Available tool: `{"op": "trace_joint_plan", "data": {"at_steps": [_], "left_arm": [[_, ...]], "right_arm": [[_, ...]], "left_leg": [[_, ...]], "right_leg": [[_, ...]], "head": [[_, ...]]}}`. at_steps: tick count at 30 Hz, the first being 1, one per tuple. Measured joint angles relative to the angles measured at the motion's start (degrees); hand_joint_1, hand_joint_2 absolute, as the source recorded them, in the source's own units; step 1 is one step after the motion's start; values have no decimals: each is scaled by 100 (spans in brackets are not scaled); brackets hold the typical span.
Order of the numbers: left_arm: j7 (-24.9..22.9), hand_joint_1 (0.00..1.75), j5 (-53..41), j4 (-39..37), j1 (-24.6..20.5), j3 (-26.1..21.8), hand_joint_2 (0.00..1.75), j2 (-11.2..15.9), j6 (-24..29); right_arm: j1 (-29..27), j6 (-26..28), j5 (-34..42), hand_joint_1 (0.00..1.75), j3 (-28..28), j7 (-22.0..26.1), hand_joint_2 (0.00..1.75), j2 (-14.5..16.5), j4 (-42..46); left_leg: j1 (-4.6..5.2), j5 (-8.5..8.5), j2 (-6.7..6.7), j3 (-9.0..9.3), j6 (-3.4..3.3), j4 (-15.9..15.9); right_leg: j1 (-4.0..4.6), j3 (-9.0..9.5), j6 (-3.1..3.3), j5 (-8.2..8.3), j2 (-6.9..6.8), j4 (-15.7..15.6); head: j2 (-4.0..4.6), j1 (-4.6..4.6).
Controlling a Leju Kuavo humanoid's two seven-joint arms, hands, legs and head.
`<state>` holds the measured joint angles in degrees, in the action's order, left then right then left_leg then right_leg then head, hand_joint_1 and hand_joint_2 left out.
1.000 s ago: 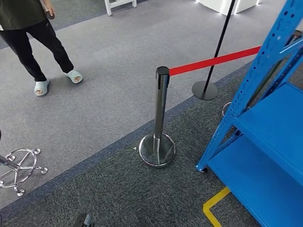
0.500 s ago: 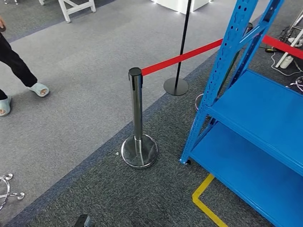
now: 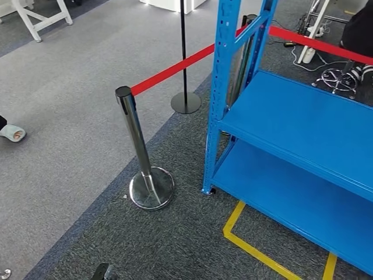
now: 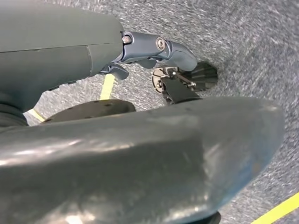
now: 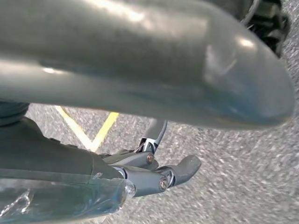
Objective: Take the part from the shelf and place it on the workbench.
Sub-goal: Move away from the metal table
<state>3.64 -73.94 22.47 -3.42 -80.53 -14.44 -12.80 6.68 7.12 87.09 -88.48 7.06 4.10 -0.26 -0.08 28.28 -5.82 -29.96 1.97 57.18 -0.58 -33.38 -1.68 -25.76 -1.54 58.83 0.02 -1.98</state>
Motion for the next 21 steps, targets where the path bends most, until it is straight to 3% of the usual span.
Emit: {"op": "trace_joint_plan", "data": {"at_steps": [1, 3, 5, 6, 7, 8, 10, 12, 14, 16, 18, 20, 21], "left_arm": [[1, 0, -4, 0, -5, 5, 0, -1, 0], [3, 0, -13, 0, 3, 9, 0, 1, 1], [3, 0, -25, 0, 23, 9, 0, 2, 3], [4, 0, -33, 0, 29, 9, 0, 4, 3], [5, 0, -38, 0, 31, 10, 0, 6, 4], [6, 0, -43, 0, 29, 11, 0, 9, 4], [8, 0, -49, 0, 19, 13, 0, 12, 5], [8, 0, -54, 0, 10, 14, 0, 14, 11], [8, 0, -57, 0, 2, 19, 0, 12, 28], [8, 0, -57, 0, -6, 28, 0, 7, 48], [8, 0, -57, 0, 9, 34, 0, 3, 66], [8, 0, -57, 0, 35, 34, 0, 5, 76], [8, 0, -57, 0, 39, 34, 0, 7, 78]], "right_arm": [[1, -1, 1, 0, 0, 0, 0, 1, 0], [18, -4, 1, 0, 0, 0, 0, 1, 0], [26, -5, 2, 0, 0, 0, 0, 1, 0], [18, -7, 3, 0, 0, 0, 0, 1, 1], [9, -8, 4, 0, 0, 0, 0, 1, 1], [4, -9, 4, 0, 0, 0, 0, 1, 1], [13, -14, 5, 0, 0, 1, 0, 1, 1], [22, -20, 7, 0, 0, 2, 0, 1, 1], [-3, -21, 7, 0, 0, 1, 0, 1, 0], [-33, -21, 7, 0, 0, -2, 0, 1, 0], [-17, -20, 8, 0, 0, -2, 0, 2, 1], [7, -19, 9, 0, 0, -1, 0, 4, 2], [3, -19, 9, 0, 0, -1, 0, 5, 2]], "left_leg": [[-10, 114, 134, -62, 34, 149], [-24, 466, 434, -362, 76, 776], [-28, 691, 525, -710, 86, 1427], [-30, 654, 540, -780, 83, 1524], [-33, 511, 556, -748, 75, 1414], [-40, 298, 607, -610, 65, 1105], [-74, -27, 888, -269, 38, 369], [-83, -98, 1075, -111, -14, 9], [-71, -115, 970, -104, -100, -32], [-75, -153, 828, -95, -191, -69], [-57, -160, 657, -90, -246, -86], [-27, -148, 466, -88, -266, -84], [-17, -142, 380, -84, -269, -83]], "right_leg": [[-17, -4, 33, 18, 68, -12], [-36, -26, 73, 41, 204, -20], [-37, -50, 87, 53, 366, -19], [-38, -55, 84, 58, 450, -19], [-42, -57, 75, 65, 536, -19], [-49, -57, 60, 75, 621, -19], [-52, -78, 5, 91, 783, -5], [-60, -121, -79, 117, 919, -13], [-80, -164, -165, 159, 1005, -64], [-67, -259, -210, 62, 749, 74], [-46, -542, -226, -295, 349, 688], [-46, -872, -242, -622, 210, 1433], [-45, -919, -244, -644, 192, 1584]], "head": [[0, -10], [0, -32], [0, -37], [0, -36], [0, -37], [0, -35], [0, -43], [0, -56], [0, -61], [0, -25], [0, 24], [0, 36], [0, 36]]}}
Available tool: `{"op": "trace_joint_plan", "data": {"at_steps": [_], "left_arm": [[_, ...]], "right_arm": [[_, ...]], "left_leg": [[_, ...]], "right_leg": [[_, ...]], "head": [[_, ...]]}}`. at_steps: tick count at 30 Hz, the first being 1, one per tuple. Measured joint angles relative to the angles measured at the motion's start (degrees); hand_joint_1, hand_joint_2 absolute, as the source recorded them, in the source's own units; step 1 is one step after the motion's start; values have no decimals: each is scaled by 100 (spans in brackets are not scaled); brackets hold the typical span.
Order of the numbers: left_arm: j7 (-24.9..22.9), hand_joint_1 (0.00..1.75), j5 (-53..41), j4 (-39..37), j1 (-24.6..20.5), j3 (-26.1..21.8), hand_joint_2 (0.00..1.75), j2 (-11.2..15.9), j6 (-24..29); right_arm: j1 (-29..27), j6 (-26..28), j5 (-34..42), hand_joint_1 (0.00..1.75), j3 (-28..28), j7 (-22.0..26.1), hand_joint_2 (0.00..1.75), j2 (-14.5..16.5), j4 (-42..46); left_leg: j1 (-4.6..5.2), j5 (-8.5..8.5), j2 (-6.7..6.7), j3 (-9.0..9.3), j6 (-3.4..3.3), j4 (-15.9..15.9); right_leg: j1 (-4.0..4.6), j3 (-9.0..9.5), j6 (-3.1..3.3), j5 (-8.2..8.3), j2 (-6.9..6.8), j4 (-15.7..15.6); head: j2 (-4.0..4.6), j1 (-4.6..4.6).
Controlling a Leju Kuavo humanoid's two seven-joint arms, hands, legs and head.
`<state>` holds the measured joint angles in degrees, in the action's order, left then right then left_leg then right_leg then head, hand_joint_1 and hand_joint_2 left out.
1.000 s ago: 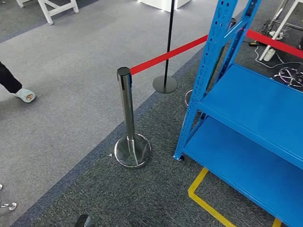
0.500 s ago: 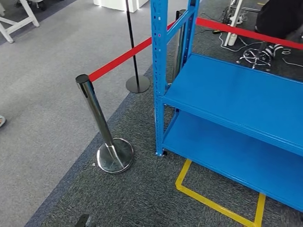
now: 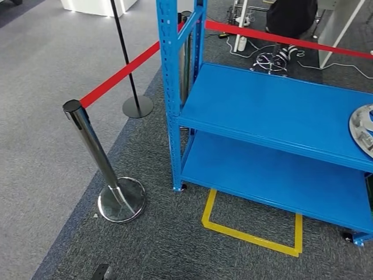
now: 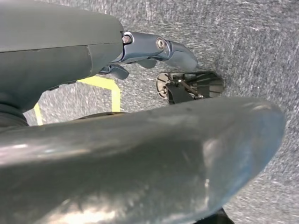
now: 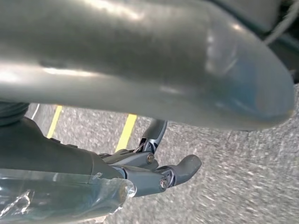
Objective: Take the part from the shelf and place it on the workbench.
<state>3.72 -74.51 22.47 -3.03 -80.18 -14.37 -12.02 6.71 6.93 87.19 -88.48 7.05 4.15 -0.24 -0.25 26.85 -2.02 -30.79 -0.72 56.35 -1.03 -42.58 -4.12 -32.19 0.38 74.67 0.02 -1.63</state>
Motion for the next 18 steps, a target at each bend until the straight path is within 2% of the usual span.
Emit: {"op": "trace_joint_plan", "data": {"at_steps": [1, 2, 3, 5, 6, 8, 9, 11, 12, 13, 14, 15, 16, 17, 18], "left_arm": [[0, 0, 0, 0, -3, 2, 0, 1, -1], [0, 0, 0, 0, -8, 5, 0, -1, -1], [0, 0, 0, 0, -12, 8, 0, -2, -2], [12, 0, -27, 0, -14, 18, 0, -1, 5], [39, 0, -79, 0, -17, 29, 0, 1, 30], [135, 0, -245, 0, -22, 97, 0, 4, 126], [191, 0, -318, 0, -26, 152, 0, 8, 174], [276, 0, -377, 0, -23, 249, 0, 19, 205], [299, 0, -376, 0, -17, 273, 0, 26, 198], [311, 0, -372, 0, -8, 287, 0, 33, 183], [314, 0, -368, 0, 5, 298, 0, 39, 163], [308, 0, -364, 0, 18, 307, 0, 44, 138], [297, 0, -362, 0, 26, 314, 0, 48, 109], [283, 0, -361, 0, 30, 317, 0, 49, 85], [273, 0, -361, 0, 31, 318, 0, 49, 72]], "right_arm": [[-10, 0, 0, 0, 0, -1, 0, 1, 0], [-17, 0, 0, 0, 0, -1, 0, 1, 0], [-15, 1, 0, 0, 0, 0, 0, 1, 0], [10, 7, 0, 0, 0, 1, 0, 1, 0], [18, 13, 1, 0, 0, 2, 0, 1, 0], [12, 26, 5, 0, 0, -1, 0, 1, 0], [3, 32, 8, 0, 0, -4, 0, 4, 0], [9, 37, 11, 0, 0, -13, 0, 11, 0], [20, 36, 12, 0, 1, -15, 0, 15, 0], [32, 33, 13, 0, 1, -17, 0, 16, 0], [36, 27, 13, 0, 1, -17, 0, 17, 0], [28, 21, 12, 0, 1, -16, 0, 19, 0], [16, 12, 12, 0, 0, -16, 0, 20, 0], [6, 3, 11, 0, 0, -16, 0, 21, 0], [-1, -1, 11, 0, 0, -15, 0, 22, 0]], "left_leg": [[6, 8, -77, 10, 2, 1], [10, 19, -146, 27, 10, 2], [14, 34, -210, 52, 28, 3], [43, 73, -325, 95, 84, 18], [56, 84, -375, 109, 113, 22], [60, 93, -473, 127, 165, 14], [51, 122, -440, 130, 199, 30], [30, 349, -187, 9, 267, 330], [19, 529, -19, -135, 291, 645], [13, 719, 85, -334, 304, 1051], [10, 845, 130, -520, 310, 1402], [9, 869, 153, -643, 310, 1610], [7, 780, 168, -673, 304, 1620], [3, 588, 194, -584, 295, 1391], [1, 475, 205, -528, 290, 1253]], "right_leg": [[1, 75, 5, 87, -18, -86], [5, 267, 18, 253, -58, -396], [17, 520, 38, 425, -170, -818], [56, 895, 105, 622, -366, -1461], [76, 959, 139, 641, -409, -1584], [87, 942, 203, 653, -293, -1602], [77, 935, 232, 665, -234, -1610], [39, 927, 294, 697, -104, -1631], [27, 911, 313, 709, -38, -1633], [22, 892, 327, 720, 39, -1633], [21, 877, 333, 728, 118, -1633], [20, 867, 332, 736, 203, -1633], [17, 862, 323, 744, 289, -1633], [11, 861, 308, 753, 372, -1633], [8, 861, 300, 758, 415, -1633]], "head": [[0, 1], [0, 2], [0, 3], [0, -4], [0, -9], [0, -16], [0, -18], [0, -42], [0, -60], [0, -71], [0, -73], [0, -75], [0, -74], [0, -74], [0, -73]]}}
